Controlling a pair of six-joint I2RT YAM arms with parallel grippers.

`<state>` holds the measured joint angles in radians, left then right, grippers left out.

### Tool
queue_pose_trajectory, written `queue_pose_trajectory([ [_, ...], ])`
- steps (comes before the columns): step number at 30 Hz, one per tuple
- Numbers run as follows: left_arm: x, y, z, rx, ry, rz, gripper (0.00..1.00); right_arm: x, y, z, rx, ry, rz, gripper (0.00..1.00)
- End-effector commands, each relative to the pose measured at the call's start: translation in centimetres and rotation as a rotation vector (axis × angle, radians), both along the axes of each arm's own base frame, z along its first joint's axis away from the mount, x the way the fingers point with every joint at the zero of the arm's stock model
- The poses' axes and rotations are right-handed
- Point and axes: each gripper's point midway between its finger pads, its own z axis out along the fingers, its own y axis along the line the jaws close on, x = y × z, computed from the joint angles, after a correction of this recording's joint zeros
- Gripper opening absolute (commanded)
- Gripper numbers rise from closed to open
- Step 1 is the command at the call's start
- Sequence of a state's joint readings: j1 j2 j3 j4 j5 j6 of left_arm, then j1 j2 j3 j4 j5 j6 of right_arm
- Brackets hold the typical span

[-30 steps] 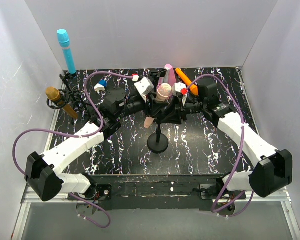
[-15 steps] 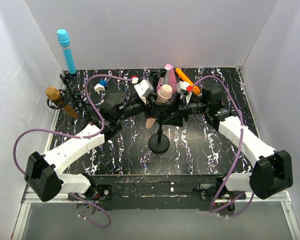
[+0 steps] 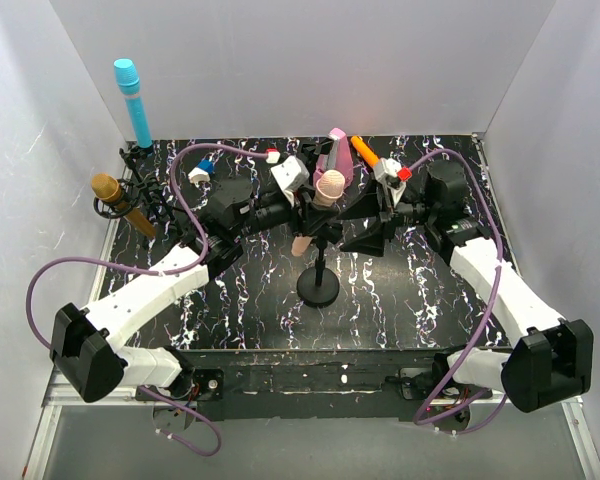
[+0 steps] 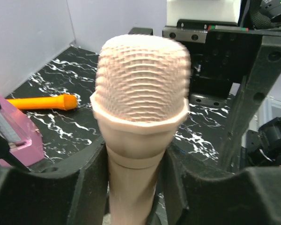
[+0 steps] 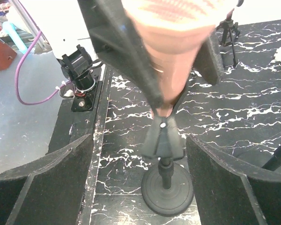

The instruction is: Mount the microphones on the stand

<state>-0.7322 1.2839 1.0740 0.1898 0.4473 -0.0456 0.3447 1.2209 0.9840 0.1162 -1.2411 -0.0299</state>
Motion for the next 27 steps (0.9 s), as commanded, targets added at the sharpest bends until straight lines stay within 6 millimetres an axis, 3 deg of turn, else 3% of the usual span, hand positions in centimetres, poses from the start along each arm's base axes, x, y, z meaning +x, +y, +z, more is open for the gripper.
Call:
queue_pose_trajectory([
  [1,-0.8,-0.1,-2.3,0.075,0.16,-0.007,0.54,-0.4,-1.0,1.5,0.025,-0.058,0.003,0.86],
  [4,-0.4,0.1,-0.7,0.042,0.165,0.027,0.76,-0.1,-1.5,1.4,0.017,-0.066,-0.026,0.87],
  [9,-0.3,0.6,1.2,0.021,0.168,0.057,0.93,0.0,-2.0,1.2,0.003,-0.077,-0.049,0.87],
  [15,-1.1,3.2,5.0,-0.005,0.088,0.13,0.98,-0.7,-2.7,-0.2,-0.041,-0.104,-0.048,0.89],
  [18,-2.2,5.4,5.8,-0.011,0.072,0.18,0.98,-1.5,-3.1,-1.1,-0.066,-0.138,-0.038,0.9],
  [23,-4.9,9.1,4.0,-0.054,0.127,0.251,0.98,-1.8,-3.6,-3.3,-0.094,-0.141,-0.045,0.9],
  [27,-6.7,11.1,-0.2,-0.063,0.242,0.287,0.96,-0.9,-2.9,-5.1,-0.075,-0.094,-0.053,0.89],
])
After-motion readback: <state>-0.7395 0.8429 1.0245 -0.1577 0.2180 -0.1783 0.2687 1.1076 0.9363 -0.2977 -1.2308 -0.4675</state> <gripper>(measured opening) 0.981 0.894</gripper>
